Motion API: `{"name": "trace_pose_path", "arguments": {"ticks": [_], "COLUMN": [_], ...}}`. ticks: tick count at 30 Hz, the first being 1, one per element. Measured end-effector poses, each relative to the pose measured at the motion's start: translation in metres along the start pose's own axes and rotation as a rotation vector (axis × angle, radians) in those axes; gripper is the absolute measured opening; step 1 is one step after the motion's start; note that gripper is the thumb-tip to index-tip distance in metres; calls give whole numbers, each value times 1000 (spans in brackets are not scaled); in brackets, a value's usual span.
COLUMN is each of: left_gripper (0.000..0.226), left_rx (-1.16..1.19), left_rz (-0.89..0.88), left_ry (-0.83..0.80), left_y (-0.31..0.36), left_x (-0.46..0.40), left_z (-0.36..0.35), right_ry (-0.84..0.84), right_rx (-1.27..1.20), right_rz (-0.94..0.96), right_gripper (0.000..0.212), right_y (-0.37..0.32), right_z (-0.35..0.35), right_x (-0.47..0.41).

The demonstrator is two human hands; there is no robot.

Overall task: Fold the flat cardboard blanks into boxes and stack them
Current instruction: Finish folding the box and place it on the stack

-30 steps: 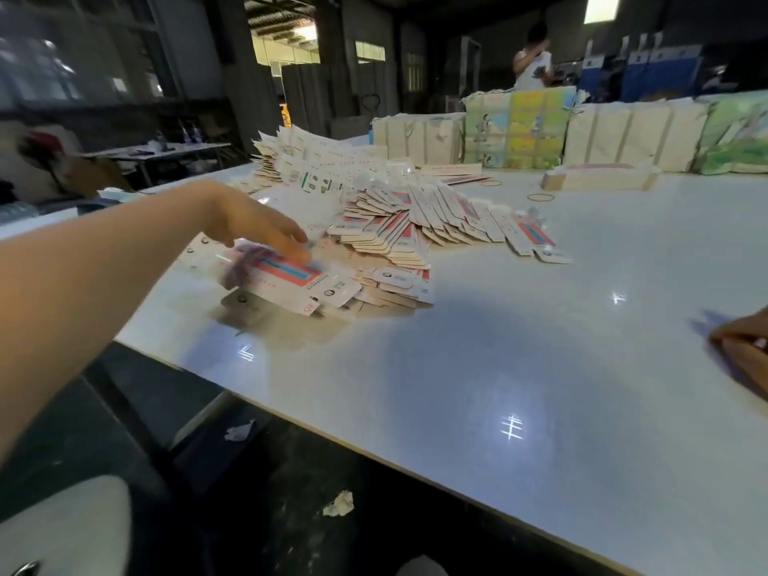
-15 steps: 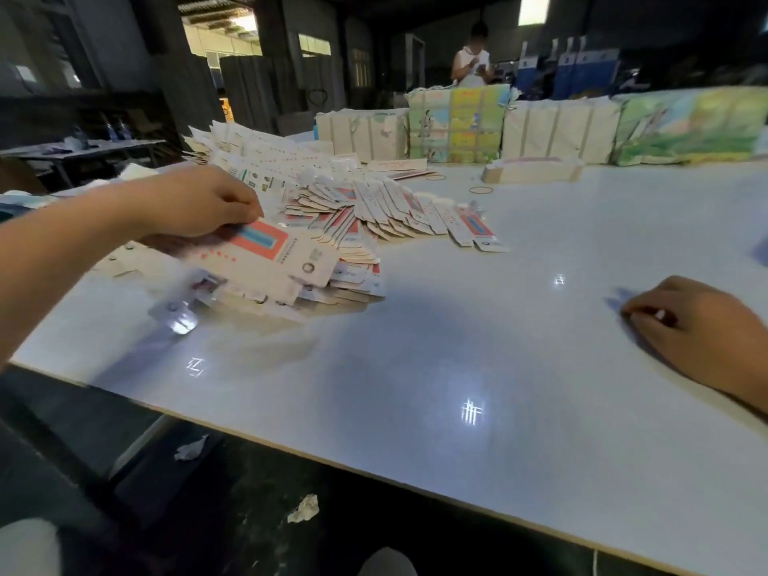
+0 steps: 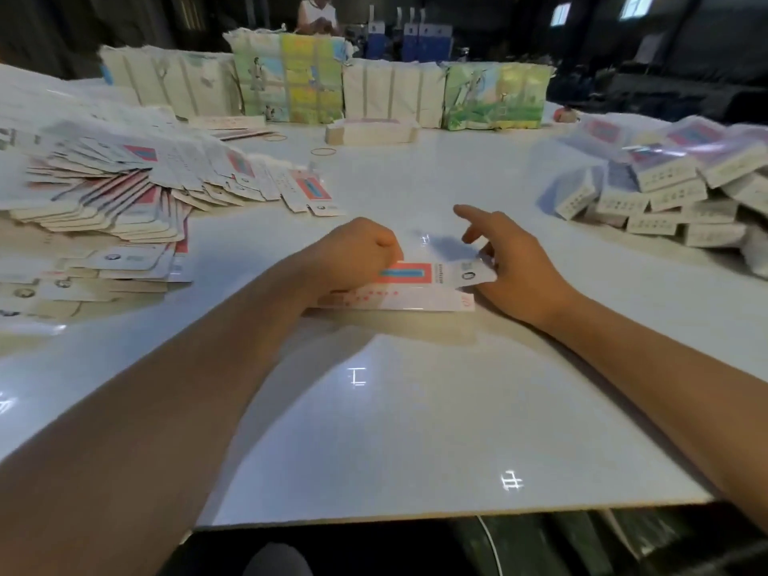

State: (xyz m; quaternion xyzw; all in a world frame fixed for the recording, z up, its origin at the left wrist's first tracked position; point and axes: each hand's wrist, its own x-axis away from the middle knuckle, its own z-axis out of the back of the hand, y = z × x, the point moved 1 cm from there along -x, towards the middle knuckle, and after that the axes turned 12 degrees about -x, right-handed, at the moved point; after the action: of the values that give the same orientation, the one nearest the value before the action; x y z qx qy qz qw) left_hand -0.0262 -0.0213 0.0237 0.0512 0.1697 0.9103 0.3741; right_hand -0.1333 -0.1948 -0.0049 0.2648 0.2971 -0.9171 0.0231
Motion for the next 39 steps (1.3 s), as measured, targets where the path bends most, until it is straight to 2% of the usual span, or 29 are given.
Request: {"name": "trace_pose_path", "arguments": {"ticks": [5, 7, 9, 10, 12, 13, 14, 15, 17, 19, 20, 23, 27, 29, 31, 33, 35, 39], "left_gripper": [20, 18, 25, 30, 36, 38, 40, 42, 54, 85, 99, 117, 98, 84, 71, 64, 59, 60], "left_rx": [-6, -59, -237, -281, -237, -214, -211, -236, -352, -508, -570, -662, -644, -606, -591, -583, -592, -612], "left_rz": [11, 34, 34, 5, -89, -143, -190, -232, -259, -231, -215, -162, -139, -130, -103, -79, -71, -32], "left_ry": [-5, 37, 222, 376, 730, 877, 956, 953, 762, 539, 485, 468, 612, 642, 633, 602, 577, 548], "left_y": [-13, -11, -6, -4, 1, 2, 2, 3, 6, 7, 7, 4, 7, 9, 8, 9, 10, 14], "left_x": [-1, 3, 8, 10, 21, 26, 30, 31, 32, 29, 26, 20, 18, 16, 13, 11, 9, 4], "left_z": [-4, -3, -1, 4, 18, 24, 26, 26, 15, -2, -9, -23, -33, -34, -33, -34, -36, -35], "right_ry": [-105, -111, -93, -81, -48, -21, 8, 16, -2, -31, -42, -75, -100, 13, 263, 464, 462, 467], "right_rx": [-3, -20, -138, -218, -358, -416, -474, -547, -712, -848, -905, -1007, -1027, -993, -710, -362, -183, -118], "right_rz": [282, 336, 277, 208, 33, -56, -133, -199, -298, -352, -370, -400, -428, -422, -288, -59, 66, 5], "right_gripper": [43, 34, 31, 29, 15, 14, 21, 26, 23, 15, 14, 15, 15, 14, 28, 39, 35, 23], "right_y": [-12, -13, -12, -11, -9, -8, -6, -5, -5, -5, -4, -1, -1, -1, -2, -4, -8, -13], "right_z": [-5, -4, -4, -3, -1, 1, 2, 3, 4, 4, 3, 4, 4, 4, 10, 15, 14, 9], "right_x": [2, 2, 4, 4, 6, 6, 6, 6, 7, 7, 9, 11, 14, 12, 13, 18, 20, 15]}}
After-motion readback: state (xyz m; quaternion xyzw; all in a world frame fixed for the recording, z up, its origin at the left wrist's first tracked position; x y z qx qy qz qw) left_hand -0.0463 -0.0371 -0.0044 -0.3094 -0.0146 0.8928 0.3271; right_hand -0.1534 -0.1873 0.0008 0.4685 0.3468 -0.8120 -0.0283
